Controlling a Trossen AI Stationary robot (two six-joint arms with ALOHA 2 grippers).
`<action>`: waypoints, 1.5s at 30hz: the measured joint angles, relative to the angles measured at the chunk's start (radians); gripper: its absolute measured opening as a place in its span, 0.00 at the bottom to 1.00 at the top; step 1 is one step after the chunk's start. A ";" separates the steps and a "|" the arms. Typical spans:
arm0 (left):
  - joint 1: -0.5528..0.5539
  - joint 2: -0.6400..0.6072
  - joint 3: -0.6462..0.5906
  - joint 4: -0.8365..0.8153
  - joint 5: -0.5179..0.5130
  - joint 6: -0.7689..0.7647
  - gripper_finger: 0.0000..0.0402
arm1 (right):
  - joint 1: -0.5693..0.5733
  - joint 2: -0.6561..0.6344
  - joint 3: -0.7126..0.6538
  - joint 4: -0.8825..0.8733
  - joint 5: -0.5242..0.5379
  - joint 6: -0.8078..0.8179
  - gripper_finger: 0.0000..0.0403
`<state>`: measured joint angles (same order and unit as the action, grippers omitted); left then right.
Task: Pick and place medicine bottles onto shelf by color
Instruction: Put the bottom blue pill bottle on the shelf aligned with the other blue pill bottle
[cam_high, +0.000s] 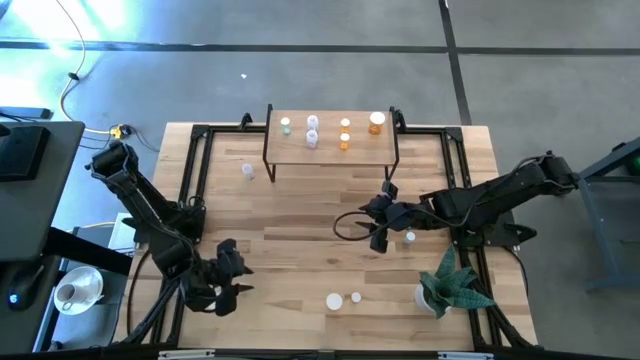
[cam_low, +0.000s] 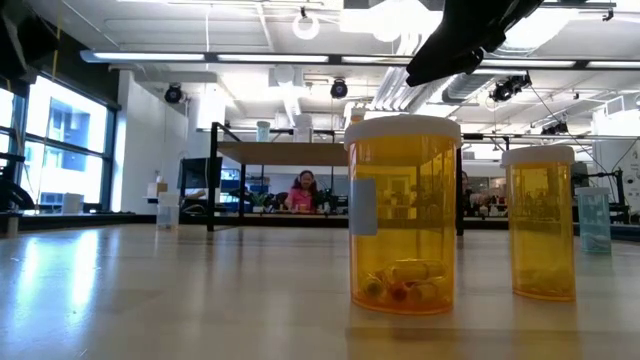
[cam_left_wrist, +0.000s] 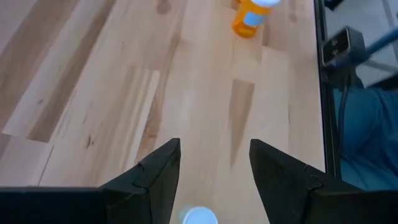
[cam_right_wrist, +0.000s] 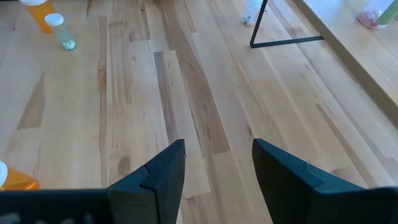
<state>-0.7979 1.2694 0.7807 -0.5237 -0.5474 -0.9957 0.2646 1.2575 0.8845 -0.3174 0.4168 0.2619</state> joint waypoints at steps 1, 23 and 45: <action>0.000 0.000 0.000 0.000 0.010 0.011 0.45 | 0.000 0.000 0.000 0.000 0.000 0.000 0.44; -0.053 0.001 -0.091 0.017 0.060 -0.030 0.58 | 0.000 0.000 0.000 -0.012 0.000 0.000 0.44; -0.095 0.165 -0.091 0.095 0.075 -0.053 0.57 | 0.000 0.000 0.000 -0.015 0.000 0.000 0.44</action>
<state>-0.8928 1.4345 0.6895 -0.4285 -0.4722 -1.0482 0.2642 1.2579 0.8848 -0.3321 0.4164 0.2619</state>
